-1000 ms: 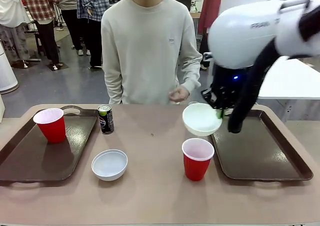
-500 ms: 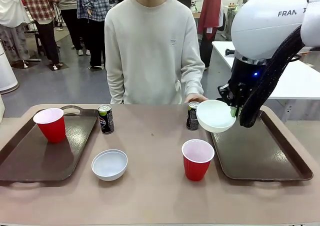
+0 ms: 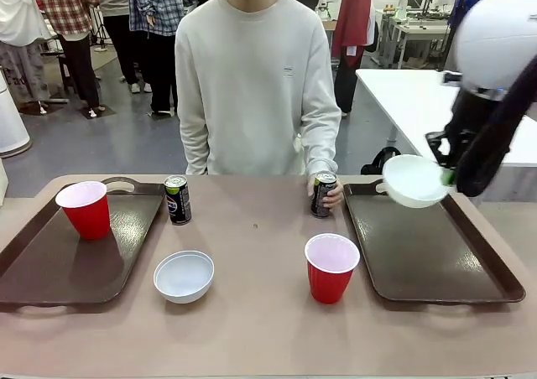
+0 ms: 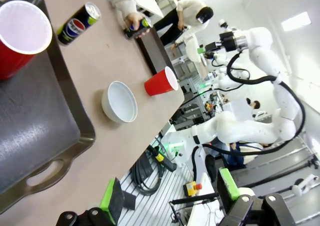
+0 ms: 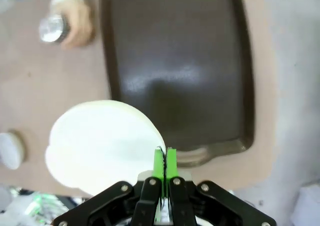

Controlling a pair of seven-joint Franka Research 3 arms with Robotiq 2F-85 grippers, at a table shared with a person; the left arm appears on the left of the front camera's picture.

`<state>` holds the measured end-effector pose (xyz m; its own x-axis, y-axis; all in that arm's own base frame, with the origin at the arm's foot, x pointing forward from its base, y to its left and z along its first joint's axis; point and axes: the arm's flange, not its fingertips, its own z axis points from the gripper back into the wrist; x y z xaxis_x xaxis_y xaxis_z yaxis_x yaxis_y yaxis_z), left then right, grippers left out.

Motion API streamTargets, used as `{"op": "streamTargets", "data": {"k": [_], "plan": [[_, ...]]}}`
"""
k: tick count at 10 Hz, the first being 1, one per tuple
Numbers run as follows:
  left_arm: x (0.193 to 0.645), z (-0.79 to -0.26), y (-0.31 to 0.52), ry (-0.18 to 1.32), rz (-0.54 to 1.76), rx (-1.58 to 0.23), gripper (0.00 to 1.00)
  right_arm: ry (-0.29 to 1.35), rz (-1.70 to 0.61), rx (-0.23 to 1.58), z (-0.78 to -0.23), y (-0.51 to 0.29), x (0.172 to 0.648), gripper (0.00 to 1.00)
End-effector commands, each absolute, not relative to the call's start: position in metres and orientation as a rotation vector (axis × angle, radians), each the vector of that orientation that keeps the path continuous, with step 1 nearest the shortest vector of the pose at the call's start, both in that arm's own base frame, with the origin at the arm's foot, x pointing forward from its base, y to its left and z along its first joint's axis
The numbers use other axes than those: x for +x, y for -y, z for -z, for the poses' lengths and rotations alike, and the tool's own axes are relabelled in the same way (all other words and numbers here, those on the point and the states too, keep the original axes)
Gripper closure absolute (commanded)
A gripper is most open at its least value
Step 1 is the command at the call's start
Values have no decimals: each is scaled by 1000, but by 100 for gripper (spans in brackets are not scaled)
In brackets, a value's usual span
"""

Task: Prepare tableware on both trays.
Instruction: Pick up a Picnic Bowl from the table and place it on a Handle tray.

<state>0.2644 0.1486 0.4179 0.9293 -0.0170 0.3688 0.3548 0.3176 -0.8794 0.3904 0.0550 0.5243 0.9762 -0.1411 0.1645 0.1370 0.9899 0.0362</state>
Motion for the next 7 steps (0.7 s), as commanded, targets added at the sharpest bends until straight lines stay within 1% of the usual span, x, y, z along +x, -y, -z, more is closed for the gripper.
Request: {"op": "streamTargets", "data": {"k": [1,4,7], "plan": [[263,-420,-148,326,251,-1240,0,183,136,23,-509,-41,392,98],[263,-420,-148,326,251,-1240,0,142,165,-28,-486,-46,405,98],[263,-420,-148,326,251,-1240,0,67,173,-58,-442,-52,416,98]]}}
